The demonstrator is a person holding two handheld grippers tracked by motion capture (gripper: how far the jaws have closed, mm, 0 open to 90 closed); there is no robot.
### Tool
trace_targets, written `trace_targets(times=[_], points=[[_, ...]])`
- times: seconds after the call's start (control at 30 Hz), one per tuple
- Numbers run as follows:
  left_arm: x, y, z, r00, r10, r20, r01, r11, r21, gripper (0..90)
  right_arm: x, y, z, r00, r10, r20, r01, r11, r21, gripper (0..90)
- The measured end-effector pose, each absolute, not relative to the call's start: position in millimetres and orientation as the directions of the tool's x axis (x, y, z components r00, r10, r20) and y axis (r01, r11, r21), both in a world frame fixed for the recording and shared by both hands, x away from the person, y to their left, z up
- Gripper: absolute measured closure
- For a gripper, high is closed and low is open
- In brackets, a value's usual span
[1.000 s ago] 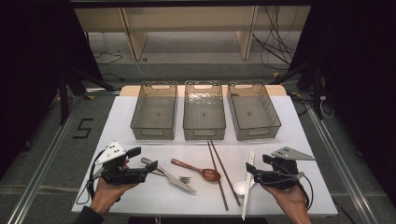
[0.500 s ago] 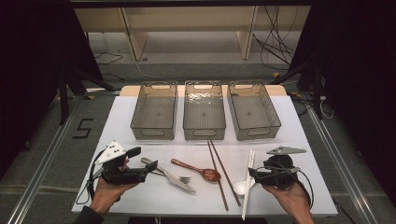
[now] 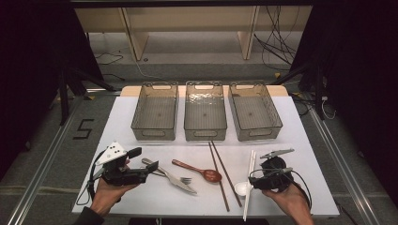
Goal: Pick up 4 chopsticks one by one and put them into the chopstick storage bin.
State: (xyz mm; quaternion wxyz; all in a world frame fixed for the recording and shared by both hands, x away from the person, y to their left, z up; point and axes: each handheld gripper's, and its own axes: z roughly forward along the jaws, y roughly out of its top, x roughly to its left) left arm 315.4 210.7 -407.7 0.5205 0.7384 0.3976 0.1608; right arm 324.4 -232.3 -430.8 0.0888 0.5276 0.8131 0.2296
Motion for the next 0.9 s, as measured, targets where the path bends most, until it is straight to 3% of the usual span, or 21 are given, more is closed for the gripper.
trace_targets(times=[0.9], points=[[315,211,-407,0.633,0.754,-0.176,0.418,-0.142,0.897,15.0,321,-222,-444,-0.441,0.885,0.149,0.857,0.367,0.361,51.4]])
